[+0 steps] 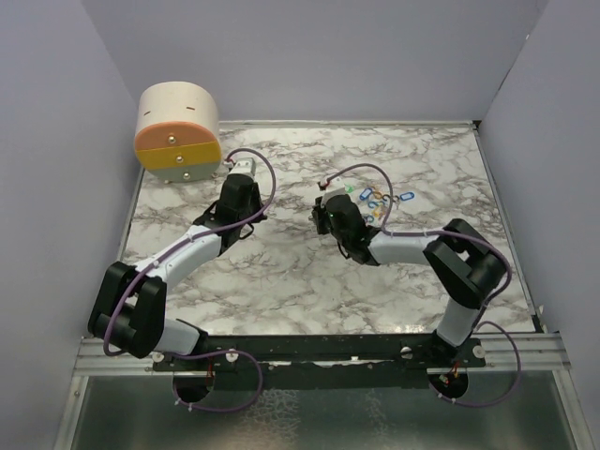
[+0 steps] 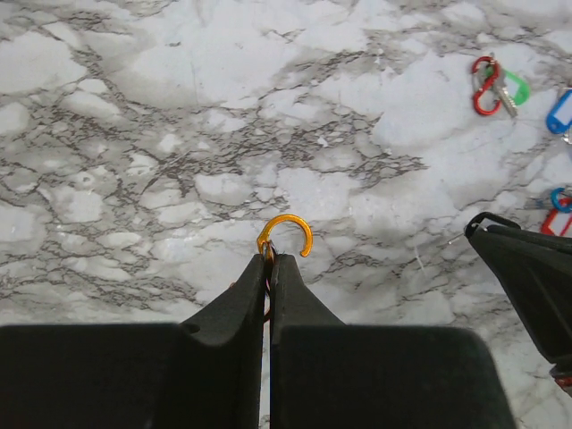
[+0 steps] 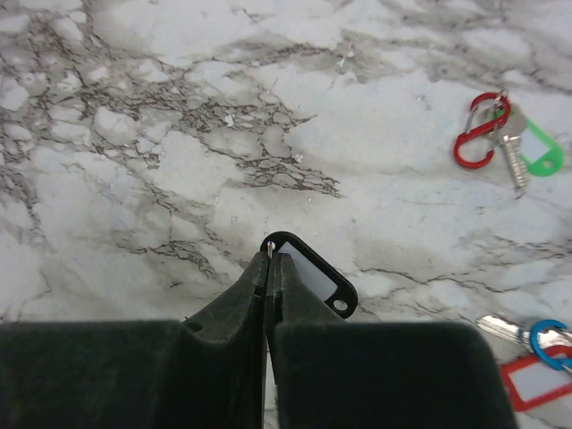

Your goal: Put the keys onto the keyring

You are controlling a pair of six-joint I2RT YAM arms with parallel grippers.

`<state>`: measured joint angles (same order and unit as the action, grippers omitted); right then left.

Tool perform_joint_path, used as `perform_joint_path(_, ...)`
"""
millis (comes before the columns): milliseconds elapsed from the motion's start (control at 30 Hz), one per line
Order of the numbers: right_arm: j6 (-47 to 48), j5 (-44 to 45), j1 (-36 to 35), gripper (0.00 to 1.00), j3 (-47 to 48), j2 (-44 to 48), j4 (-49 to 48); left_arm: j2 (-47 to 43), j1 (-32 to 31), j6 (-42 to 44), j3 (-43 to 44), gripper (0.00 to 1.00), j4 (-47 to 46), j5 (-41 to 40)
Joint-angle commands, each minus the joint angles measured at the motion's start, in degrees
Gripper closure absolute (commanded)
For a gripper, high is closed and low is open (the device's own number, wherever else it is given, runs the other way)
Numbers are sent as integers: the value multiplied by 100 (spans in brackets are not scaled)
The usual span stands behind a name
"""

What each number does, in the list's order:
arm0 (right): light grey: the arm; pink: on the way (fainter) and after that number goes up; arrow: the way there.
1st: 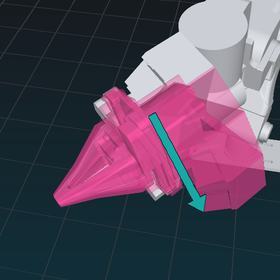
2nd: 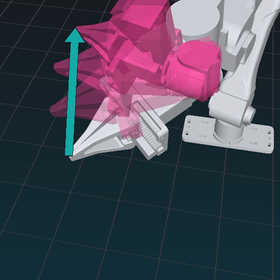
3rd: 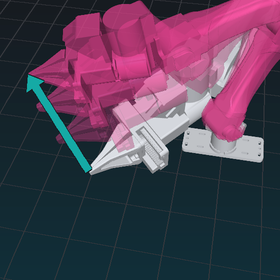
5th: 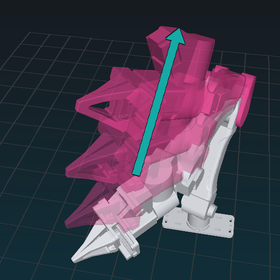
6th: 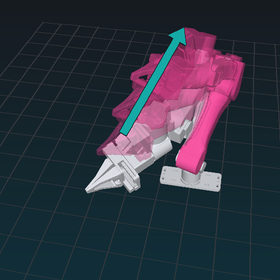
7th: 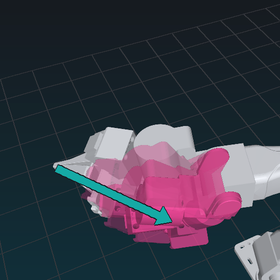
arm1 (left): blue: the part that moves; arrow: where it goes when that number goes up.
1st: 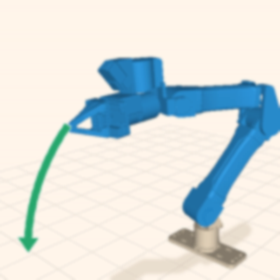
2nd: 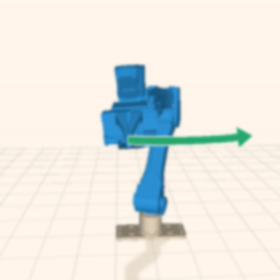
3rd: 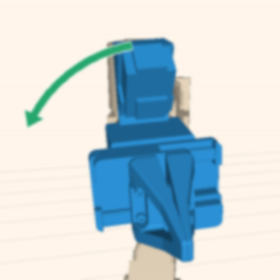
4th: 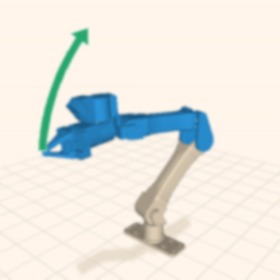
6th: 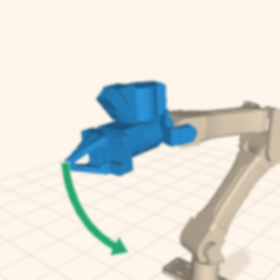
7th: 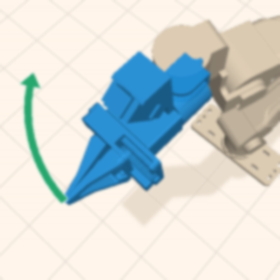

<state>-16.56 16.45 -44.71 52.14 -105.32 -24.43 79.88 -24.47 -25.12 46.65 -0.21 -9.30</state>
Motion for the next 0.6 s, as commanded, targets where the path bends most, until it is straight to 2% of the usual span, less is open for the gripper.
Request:
perform_joint_path(0, 623, -126, -55, 99, -531, 928, -652, -232, -134, 28, -66, 100, -308, 564)
perform_joint_path(167, 759, -305, -26, 99, -908, 1658, -631, -232, -354, 8, 15, 100, -325, 609)
perform_joint_path(333, 786, -591, -12, 99, -879, 1935, -398, -149, -512, 49, 103, 100, -317, 532)
perform_joint_path(567, 732, -582, 5, 99, 150, 1156, 1105, -35, -568, 78, 153, 100, -319, 460)
